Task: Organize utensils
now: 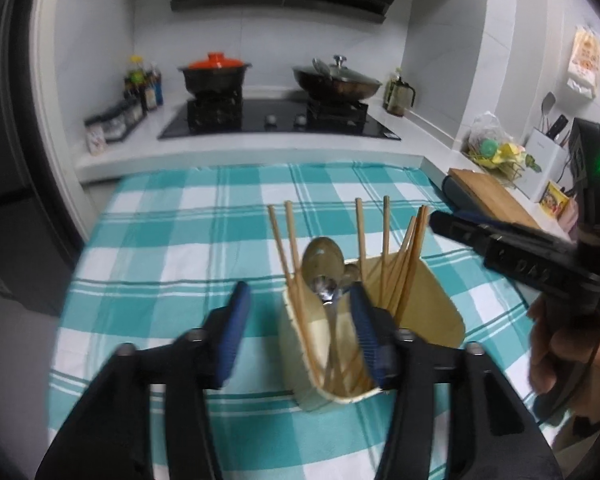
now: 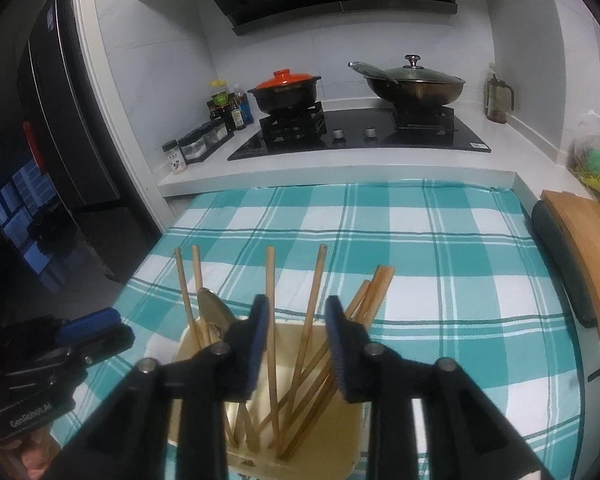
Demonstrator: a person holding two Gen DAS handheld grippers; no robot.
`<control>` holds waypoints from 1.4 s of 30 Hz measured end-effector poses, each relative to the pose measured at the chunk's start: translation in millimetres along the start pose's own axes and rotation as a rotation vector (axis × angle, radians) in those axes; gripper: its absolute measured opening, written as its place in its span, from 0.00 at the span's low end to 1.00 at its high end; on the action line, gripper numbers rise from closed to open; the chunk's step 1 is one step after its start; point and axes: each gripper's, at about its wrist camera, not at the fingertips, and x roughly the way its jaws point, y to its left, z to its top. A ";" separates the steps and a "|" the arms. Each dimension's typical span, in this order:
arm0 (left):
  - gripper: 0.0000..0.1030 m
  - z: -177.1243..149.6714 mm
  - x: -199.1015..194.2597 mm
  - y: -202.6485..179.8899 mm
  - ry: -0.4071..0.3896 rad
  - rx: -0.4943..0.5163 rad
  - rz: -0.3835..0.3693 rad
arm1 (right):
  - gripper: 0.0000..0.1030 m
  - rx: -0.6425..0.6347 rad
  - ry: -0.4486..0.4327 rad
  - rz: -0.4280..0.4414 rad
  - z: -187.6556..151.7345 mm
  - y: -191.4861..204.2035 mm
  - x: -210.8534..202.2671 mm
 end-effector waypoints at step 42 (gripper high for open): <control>1.00 -167.6 -156.4 -40.2 0.046 -0.092 0.195 | 1.00 -0.057 -0.063 -0.232 -206.4 72.2 -222.3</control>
